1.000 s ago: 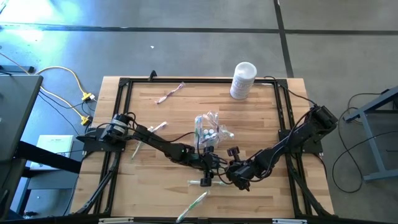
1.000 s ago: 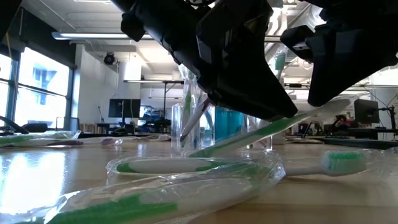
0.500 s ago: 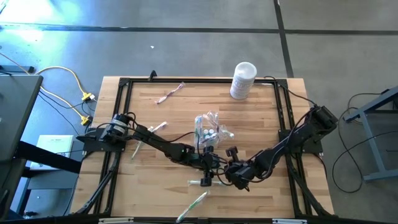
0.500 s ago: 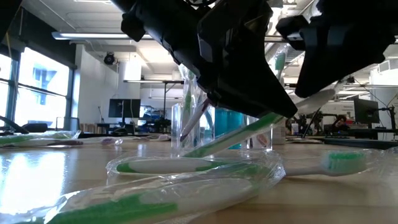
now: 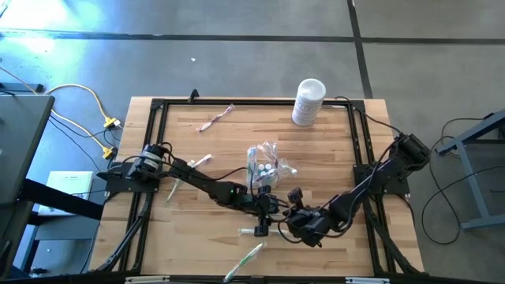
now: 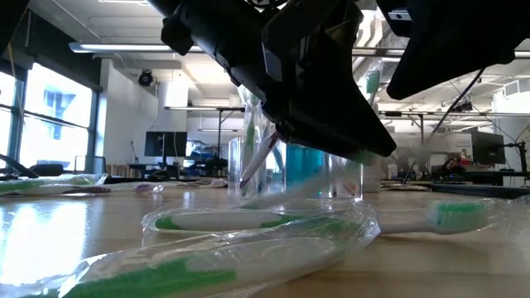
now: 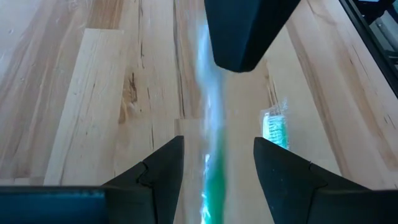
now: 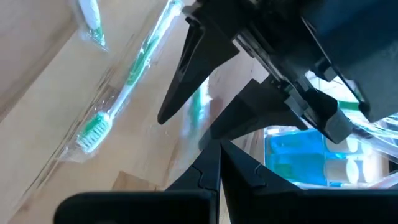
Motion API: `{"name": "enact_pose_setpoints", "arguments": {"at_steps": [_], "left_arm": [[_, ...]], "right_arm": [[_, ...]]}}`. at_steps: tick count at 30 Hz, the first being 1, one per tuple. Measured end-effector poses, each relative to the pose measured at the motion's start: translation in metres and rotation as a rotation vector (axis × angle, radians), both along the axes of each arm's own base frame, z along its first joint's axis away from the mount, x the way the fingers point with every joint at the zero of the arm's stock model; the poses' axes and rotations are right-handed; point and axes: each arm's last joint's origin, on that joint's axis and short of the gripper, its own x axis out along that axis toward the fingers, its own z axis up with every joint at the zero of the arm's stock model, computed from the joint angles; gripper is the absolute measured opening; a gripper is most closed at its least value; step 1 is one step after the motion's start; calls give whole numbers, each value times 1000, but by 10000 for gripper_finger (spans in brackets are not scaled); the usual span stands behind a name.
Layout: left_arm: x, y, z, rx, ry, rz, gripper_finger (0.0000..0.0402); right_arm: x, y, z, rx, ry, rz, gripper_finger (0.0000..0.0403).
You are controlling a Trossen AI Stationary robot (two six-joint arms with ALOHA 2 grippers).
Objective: Pick & Place toothbrushing station
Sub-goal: Put the green toothbrush into the transparent organizer
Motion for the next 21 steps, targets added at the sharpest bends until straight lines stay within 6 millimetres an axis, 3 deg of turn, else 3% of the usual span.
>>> {"name": "enact_pose_setpoints", "arguments": {"at_steps": [6, 15, 21], "left_arm": [[0, 0, 0, -3, 8, 4, 172], [-1, 0, -1, -16, 26, -2, 51], [-2, -1, -2, -43, 44, -39, 19]], "right_arm": [[0, 0, 0, -2, -2, -1, 2], [0, 0, 0, 3, 1, -4, 2], [-2, -2, -1, 18, 15, -37, 2]]}}
